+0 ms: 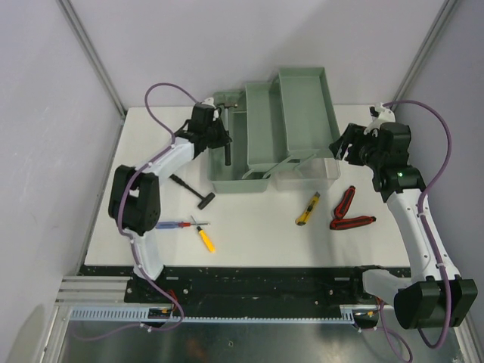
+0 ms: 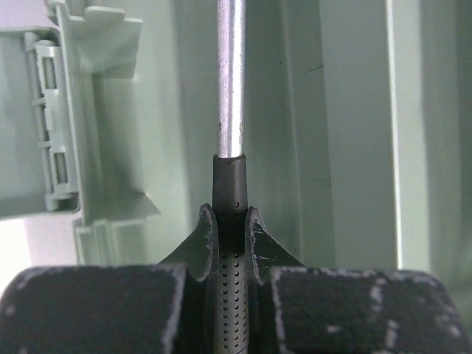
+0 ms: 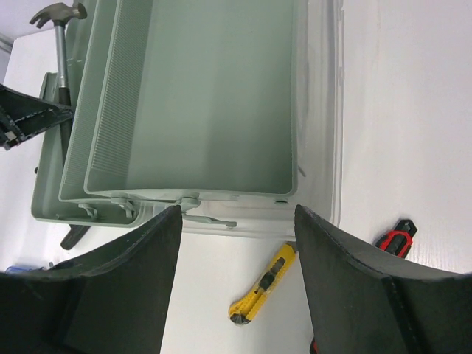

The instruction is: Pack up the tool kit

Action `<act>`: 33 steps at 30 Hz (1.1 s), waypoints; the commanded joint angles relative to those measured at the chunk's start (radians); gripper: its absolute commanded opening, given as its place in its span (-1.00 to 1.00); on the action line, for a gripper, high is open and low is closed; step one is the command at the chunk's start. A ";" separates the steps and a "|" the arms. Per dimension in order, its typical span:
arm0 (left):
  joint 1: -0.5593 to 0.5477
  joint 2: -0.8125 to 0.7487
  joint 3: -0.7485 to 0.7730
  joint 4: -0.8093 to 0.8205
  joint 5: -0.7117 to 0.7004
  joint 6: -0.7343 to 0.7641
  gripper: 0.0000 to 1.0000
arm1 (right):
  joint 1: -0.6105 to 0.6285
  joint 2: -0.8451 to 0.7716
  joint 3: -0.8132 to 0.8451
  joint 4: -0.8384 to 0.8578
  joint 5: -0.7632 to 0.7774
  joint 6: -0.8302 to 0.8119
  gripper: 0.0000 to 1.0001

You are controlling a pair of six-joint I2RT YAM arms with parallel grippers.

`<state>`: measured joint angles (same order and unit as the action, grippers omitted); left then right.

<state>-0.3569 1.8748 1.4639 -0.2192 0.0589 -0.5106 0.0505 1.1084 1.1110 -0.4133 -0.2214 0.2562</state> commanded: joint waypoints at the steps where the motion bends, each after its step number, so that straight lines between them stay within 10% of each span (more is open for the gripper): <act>1: -0.022 0.058 0.100 0.068 0.020 0.035 -1.00 | -0.006 -0.014 0.019 0.019 0.011 -0.014 0.34; 14: -0.068 0.236 0.125 0.062 -0.051 0.005 -0.96 | -0.028 0.008 0.019 0.027 0.002 0.001 0.34; 24: -0.073 0.225 0.127 0.060 -0.069 0.011 -0.05 | -0.032 0.011 0.019 0.029 0.019 0.010 0.34; 33: -0.072 0.029 0.099 0.045 -0.150 0.014 -0.01 | -0.035 0.013 0.018 0.035 0.024 0.017 0.33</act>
<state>-0.4332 2.0842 1.5509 -0.1989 -0.0093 -0.5068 0.0219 1.1206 1.1110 -0.4126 -0.2138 0.2615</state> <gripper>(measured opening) 0.518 0.671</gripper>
